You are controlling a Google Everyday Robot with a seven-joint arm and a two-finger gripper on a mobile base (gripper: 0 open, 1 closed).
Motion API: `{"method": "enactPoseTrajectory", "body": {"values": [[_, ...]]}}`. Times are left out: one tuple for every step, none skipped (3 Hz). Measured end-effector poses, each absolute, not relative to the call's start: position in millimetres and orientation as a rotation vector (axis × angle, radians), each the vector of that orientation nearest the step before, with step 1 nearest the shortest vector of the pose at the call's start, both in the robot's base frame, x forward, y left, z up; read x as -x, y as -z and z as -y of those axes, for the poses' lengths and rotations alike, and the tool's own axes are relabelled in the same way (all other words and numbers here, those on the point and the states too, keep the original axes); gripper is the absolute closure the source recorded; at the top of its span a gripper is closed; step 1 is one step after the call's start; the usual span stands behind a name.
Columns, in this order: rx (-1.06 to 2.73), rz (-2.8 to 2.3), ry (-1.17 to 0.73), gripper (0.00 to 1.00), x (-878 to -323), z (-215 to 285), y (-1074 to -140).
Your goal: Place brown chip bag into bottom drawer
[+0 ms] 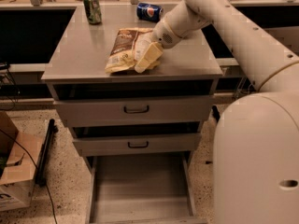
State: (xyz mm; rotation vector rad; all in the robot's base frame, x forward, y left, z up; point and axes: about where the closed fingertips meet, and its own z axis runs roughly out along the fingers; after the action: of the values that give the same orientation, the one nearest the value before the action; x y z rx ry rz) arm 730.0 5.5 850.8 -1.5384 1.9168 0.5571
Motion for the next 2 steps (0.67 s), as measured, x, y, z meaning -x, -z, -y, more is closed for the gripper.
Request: {"method": "enactPoseTrajectory", "body": {"values": [[1.545,-1.949,-0.562,0.19,-732.4,-10.4,-841.6],[1.551,-1.949,-0.557,0.42,-727.3,-15.5,-841.4]]}}
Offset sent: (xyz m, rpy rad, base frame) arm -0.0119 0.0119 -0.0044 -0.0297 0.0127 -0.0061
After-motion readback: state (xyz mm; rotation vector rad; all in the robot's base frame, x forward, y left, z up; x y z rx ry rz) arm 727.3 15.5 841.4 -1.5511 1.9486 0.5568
